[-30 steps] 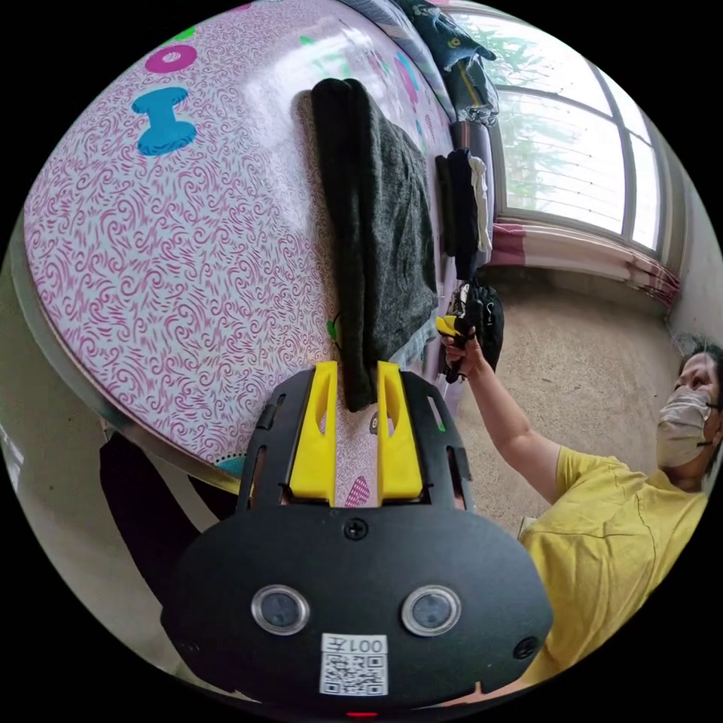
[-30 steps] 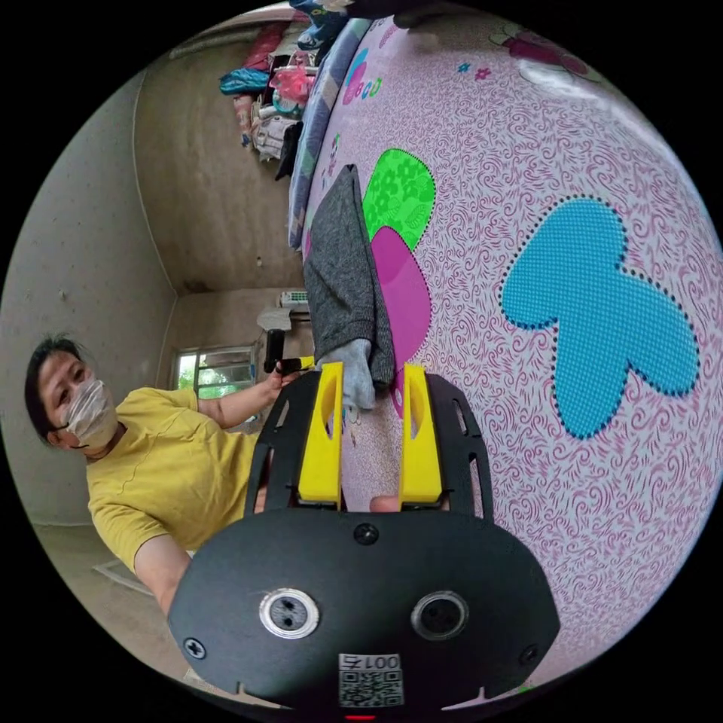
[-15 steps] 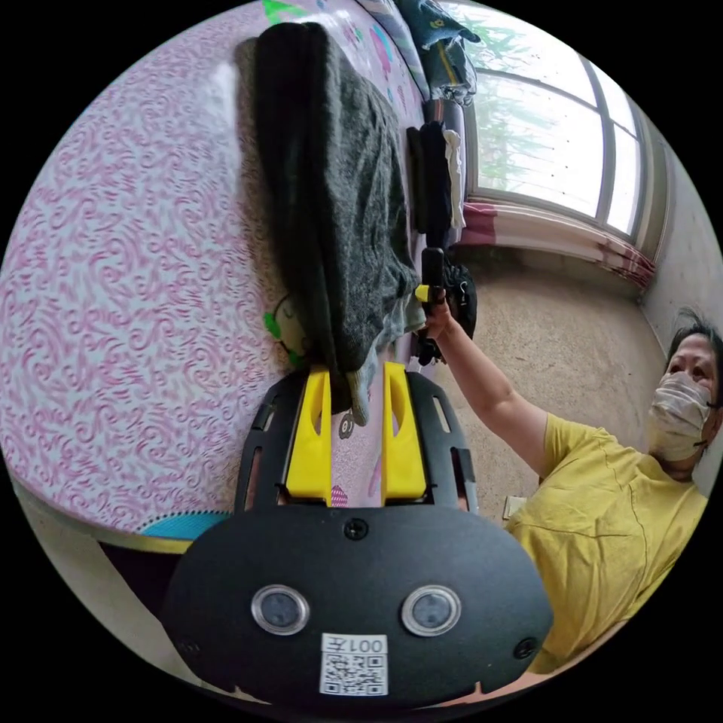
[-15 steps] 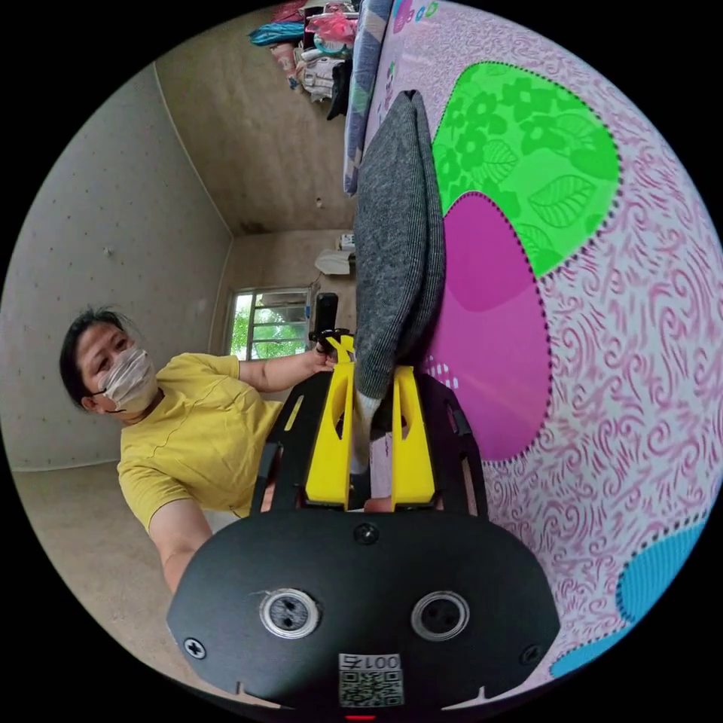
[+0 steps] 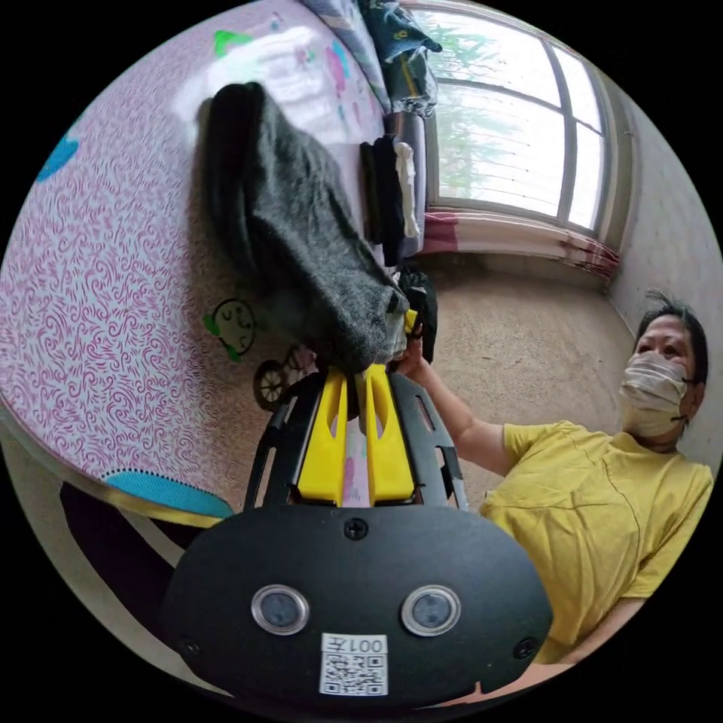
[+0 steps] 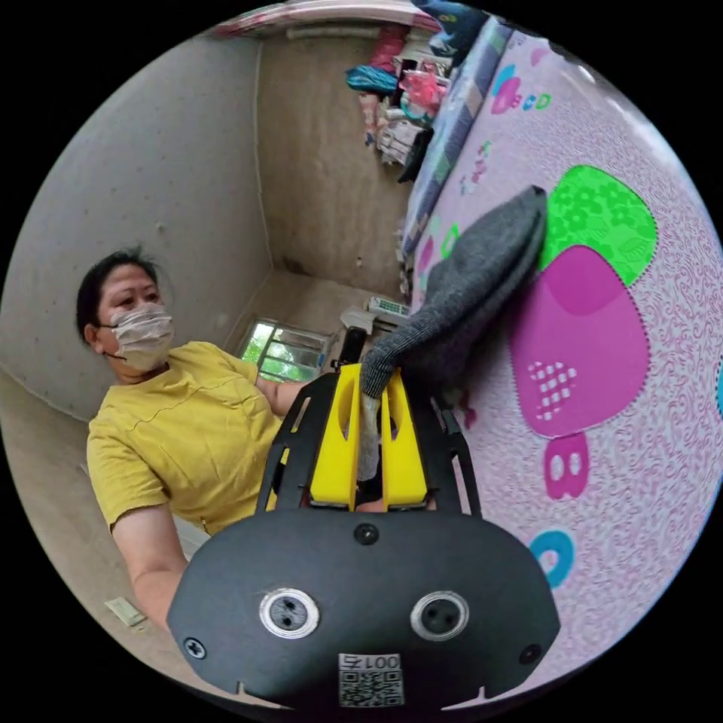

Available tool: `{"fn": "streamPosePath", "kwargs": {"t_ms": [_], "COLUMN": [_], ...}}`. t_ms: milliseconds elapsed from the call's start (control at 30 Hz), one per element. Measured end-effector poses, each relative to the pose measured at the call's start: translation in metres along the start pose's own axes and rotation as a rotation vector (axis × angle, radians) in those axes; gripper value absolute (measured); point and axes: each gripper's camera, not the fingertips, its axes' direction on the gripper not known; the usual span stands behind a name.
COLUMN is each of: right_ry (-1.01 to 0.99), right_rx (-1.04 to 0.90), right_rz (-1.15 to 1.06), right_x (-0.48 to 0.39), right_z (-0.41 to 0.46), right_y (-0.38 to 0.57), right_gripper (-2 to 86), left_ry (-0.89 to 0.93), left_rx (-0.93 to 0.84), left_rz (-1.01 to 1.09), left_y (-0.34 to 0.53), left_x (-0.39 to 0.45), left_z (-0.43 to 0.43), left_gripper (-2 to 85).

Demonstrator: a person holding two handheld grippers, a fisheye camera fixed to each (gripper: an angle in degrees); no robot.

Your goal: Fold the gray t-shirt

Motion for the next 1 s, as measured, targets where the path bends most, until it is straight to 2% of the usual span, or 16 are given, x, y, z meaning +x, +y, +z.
{"fn": "streamPosePath", "kwargs": {"t_ms": [267, 600, 1000], "right_ry": [-0.036, -0.078, -0.067], "right_rx": [0.226, 0.198, 0.092], "right_rz": [-0.191, -0.425, -0.428], "right_x": [-0.060, -0.106, -0.063], "right_z": [0.052, 0.161, 0.415], "right_y": [0.007, -0.042, -0.149], "right_gripper": [-0.2, -0.2, -0.1], "left_ry": [0.057, 0.095, -0.007], "left_rx": [0.066, 0.165, 0.273], "left_rz": [0.122, 0.267, 0.319], "left_y": [0.013, 0.050, 0.067], "left_x": [0.060, 0.107, 0.055], "left_z": [-0.100, -0.258, -0.545], "left_gripper": [-0.5, -0.5, -0.4]}}
